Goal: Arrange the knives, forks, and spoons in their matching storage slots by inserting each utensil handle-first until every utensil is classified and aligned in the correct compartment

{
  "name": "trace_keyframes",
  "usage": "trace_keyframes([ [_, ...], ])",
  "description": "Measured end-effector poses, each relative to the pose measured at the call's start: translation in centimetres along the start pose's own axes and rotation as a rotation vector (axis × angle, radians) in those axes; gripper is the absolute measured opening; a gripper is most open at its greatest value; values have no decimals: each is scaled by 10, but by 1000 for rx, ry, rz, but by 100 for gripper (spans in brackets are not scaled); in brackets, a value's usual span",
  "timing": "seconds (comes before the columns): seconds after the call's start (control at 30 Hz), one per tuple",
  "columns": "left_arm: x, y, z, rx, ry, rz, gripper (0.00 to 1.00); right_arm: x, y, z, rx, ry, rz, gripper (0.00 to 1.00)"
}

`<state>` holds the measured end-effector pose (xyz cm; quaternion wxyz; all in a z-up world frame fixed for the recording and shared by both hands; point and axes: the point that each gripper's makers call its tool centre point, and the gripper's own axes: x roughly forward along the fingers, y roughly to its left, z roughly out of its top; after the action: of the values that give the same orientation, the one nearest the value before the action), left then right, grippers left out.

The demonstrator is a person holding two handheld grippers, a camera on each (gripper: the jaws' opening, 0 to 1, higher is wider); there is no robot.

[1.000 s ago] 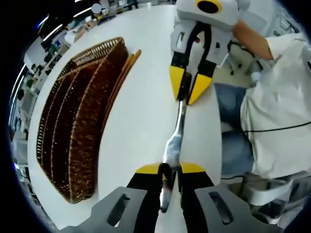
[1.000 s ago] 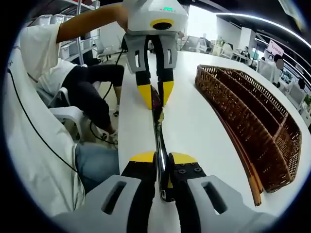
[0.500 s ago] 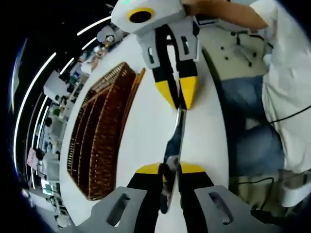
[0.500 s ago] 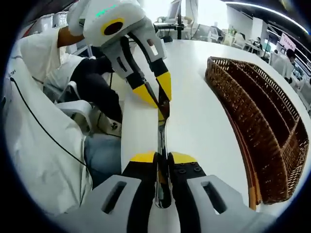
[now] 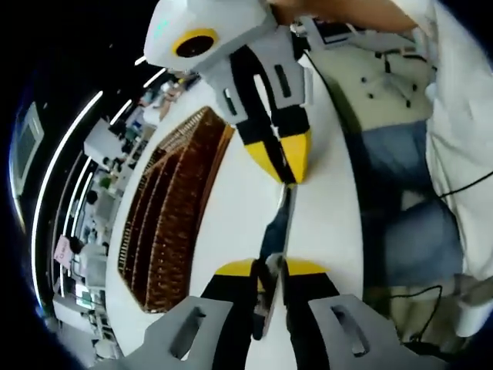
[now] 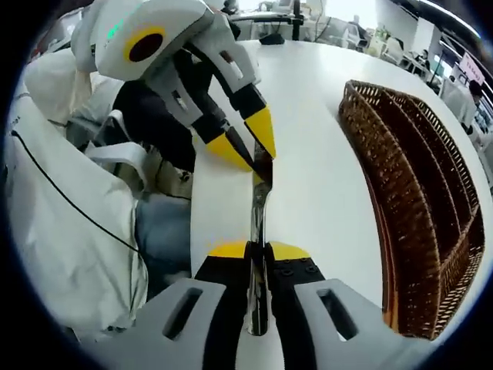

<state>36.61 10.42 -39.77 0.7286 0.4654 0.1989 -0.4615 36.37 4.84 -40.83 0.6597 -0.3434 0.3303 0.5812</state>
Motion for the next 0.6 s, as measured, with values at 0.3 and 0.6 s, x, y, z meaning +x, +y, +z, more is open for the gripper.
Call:
trace_keyframes([
  [0.3,1,-1,0,-2,3,-41,12,0,1,-1,-27,-1,-58,8],
  [0.6,-2,-1,0,-6,7,-67,14,1,-6,0,-71,8,-108,7],
])
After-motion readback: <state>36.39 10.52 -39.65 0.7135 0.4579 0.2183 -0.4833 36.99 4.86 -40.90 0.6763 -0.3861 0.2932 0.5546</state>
